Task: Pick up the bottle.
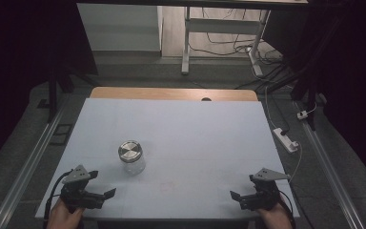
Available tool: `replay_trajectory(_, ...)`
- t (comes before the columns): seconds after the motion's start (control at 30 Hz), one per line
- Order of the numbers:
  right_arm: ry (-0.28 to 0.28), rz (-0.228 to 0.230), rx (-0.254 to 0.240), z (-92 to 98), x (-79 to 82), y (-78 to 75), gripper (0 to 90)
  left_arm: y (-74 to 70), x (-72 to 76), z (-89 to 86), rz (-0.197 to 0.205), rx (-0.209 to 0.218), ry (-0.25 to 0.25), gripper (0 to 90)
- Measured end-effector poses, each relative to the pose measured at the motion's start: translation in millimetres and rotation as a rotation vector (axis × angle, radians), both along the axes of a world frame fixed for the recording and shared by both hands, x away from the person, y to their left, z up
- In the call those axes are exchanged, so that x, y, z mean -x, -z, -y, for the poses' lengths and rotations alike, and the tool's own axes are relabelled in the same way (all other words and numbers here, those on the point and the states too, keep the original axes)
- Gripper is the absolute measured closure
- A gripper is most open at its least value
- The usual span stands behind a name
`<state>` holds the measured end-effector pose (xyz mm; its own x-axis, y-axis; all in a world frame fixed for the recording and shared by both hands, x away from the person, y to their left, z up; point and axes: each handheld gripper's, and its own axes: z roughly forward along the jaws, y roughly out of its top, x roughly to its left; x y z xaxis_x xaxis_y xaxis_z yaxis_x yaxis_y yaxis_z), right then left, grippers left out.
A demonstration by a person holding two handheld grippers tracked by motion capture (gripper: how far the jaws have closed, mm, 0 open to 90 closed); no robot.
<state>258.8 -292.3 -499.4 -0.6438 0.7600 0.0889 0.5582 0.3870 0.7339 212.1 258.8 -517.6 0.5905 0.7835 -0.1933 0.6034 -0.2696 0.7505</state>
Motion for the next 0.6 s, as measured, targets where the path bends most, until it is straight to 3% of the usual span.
replay_trajectory(0.13, 0.001, 0.000, 0.001, -0.1, 0.0, 0.0, 0.0, 0.4, -6.5, 3.3, 0.016, -0.004, 0.001, 1.3)
replay_trajectory(0.23, 0.001, -0.001, -0.002, 0.5, -0.4, 0.1, 0.0, 0.6, -11.1, 8.4, 0.048, -0.042, -0.004, 0.3)
replay_trajectory(0.33, 0.001, -0.001, -0.001, 0.3, -0.4, 0.1, 0.0, -0.2, -15.6, 11.0, 0.057, -0.032, -0.012, 0.0)
replay_trajectory(0.6, 0.000, -0.003, 0.002, -0.2, -0.3, 0.1, 0.0, -0.5, -31.3, 17.1, 0.026, -0.022, -0.005, 0.0)
